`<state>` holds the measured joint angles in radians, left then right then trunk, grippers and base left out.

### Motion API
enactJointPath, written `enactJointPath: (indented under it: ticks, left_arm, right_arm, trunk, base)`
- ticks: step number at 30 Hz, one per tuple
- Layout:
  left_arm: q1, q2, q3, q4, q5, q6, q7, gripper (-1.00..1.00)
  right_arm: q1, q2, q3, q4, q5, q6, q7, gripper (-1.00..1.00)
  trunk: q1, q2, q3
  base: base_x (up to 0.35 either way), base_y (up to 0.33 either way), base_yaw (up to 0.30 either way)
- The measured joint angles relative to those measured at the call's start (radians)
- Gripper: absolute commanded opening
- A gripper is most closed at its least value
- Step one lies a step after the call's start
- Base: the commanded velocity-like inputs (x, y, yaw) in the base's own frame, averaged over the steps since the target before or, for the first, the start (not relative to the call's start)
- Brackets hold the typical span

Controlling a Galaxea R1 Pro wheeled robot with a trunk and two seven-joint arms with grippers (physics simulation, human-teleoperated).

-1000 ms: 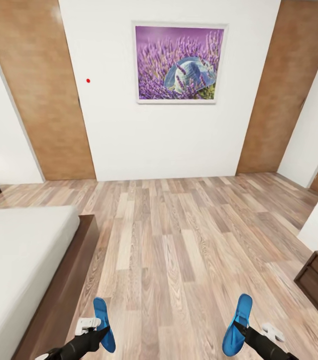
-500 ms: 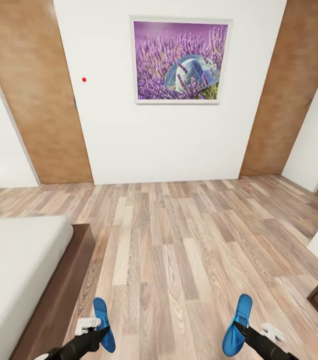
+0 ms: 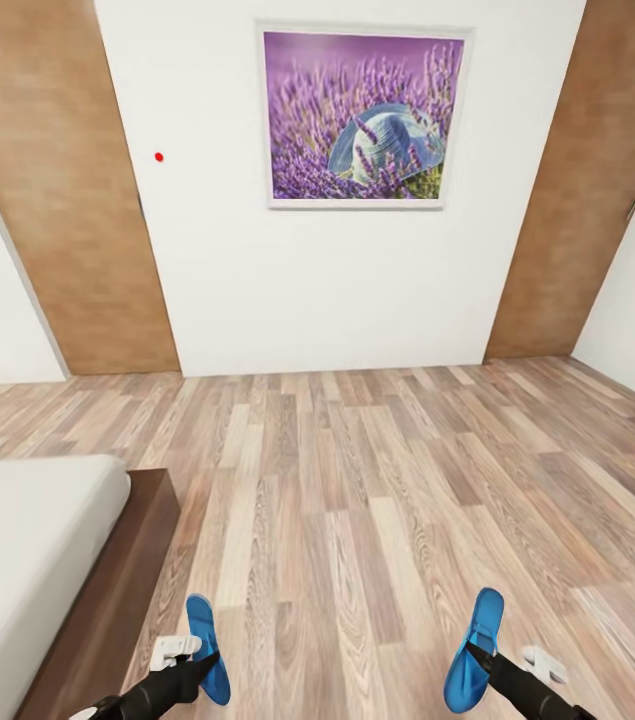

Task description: In the bedroom, move the book from the bed onto either nightstand, and place the two sandals side by side next to the bed.

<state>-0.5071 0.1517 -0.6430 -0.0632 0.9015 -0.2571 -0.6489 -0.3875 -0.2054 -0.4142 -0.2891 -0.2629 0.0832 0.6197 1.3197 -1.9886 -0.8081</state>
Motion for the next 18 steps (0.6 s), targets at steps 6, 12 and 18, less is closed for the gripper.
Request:
enactJointPath:
  ticks: [6,12,18]
  left_arm:
    - [0.000,0.000,0.000,0.000,0.000,0.000,0.000,-1.00]
    - [0.000,0.000,0.000,0.000,0.000,0.000,0.001,-1.00]
    - [0.000,0.000,0.000,0.000,0.000,0.000,-0.001,-1.00]
  right_arm:
    - [0.000,0.001,0.001,0.000,0.001,0.000,0.000,-1.00]
    - [0.000,0.001,0.000,0.000,0.000,0.000,0.000,-1.00]
    - [0.000,0.001,0.001,0.000,0.000,0.000,0.000,-1.00]
  trunk:
    - [0.000,0.000,0.000]
    - [0.000,0.000,0.000]
    - [0.000,0.000,0.000]
  base:
    - [0.325,0.000,0.000]
    - [0.325,0.000,0.000]
    - [0.325,0.000,0.000]
